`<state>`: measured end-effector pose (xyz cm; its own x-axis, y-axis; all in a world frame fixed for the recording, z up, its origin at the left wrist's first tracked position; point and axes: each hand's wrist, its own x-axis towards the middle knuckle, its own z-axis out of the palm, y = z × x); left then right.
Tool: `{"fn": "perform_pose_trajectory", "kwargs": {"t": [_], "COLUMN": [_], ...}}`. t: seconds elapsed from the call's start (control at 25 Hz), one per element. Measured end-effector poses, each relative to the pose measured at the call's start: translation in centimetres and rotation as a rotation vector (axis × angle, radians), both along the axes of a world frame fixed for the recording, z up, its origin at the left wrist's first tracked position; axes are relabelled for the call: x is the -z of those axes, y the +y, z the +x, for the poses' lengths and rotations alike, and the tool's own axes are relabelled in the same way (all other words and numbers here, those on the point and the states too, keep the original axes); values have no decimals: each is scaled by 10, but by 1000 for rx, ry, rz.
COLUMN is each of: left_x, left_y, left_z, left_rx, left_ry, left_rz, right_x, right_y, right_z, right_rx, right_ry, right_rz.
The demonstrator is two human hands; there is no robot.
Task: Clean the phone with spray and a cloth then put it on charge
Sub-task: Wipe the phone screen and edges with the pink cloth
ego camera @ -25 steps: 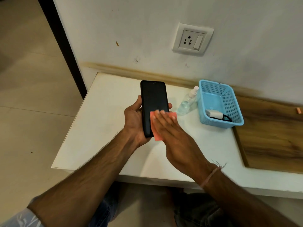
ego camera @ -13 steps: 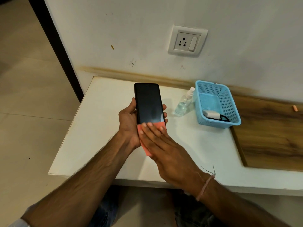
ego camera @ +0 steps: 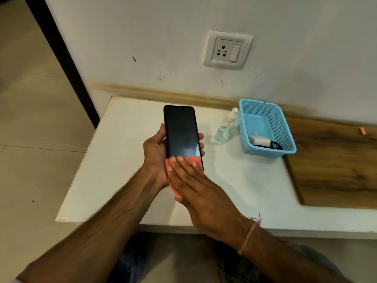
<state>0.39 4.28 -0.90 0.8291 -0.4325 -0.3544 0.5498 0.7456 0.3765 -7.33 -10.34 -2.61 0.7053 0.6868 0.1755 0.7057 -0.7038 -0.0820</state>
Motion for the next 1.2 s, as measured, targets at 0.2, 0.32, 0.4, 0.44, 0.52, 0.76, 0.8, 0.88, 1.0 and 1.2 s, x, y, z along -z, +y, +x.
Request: {"fn": "perform_pose_trajectory", "kwargs": {"t": [0.2,0.32,0.4,0.44,0.52,0.76,0.8,0.88,1.0,1.2], "left_x": [-1,-1,0,1,3,-3,-3,-5,-4,0], "left_y": [-3,-6,-3,-1,1,-4,-5,-6,-5,-9], "left_z": [1,1,2,2,3,0,0,-1,0,-1], "left_rx": [6,17,16,17,8,12,12,7,17,6], "left_ry": [-10,13,0,-9,-15,4,21,35,19,7], "left_rz": [27,-6,-6,2,-11,33,40,22,8,55], "right_x": [-17,-20,-13,-7,-2,-17,-18,-19,-9,-13], "right_y": [-28,1,17,18,3,-27,-18,4,15,-20], "right_z": [21,28,19,12,2,23,27,28,12,11], "right_rx": [118,243,203,153,25,173,230,267,154,164], "right_ry": [47,49,16,-7,-61,35,46,45,29,44], "right_rz": [50,136,125,86,-22,89,128,175,119,80]}}
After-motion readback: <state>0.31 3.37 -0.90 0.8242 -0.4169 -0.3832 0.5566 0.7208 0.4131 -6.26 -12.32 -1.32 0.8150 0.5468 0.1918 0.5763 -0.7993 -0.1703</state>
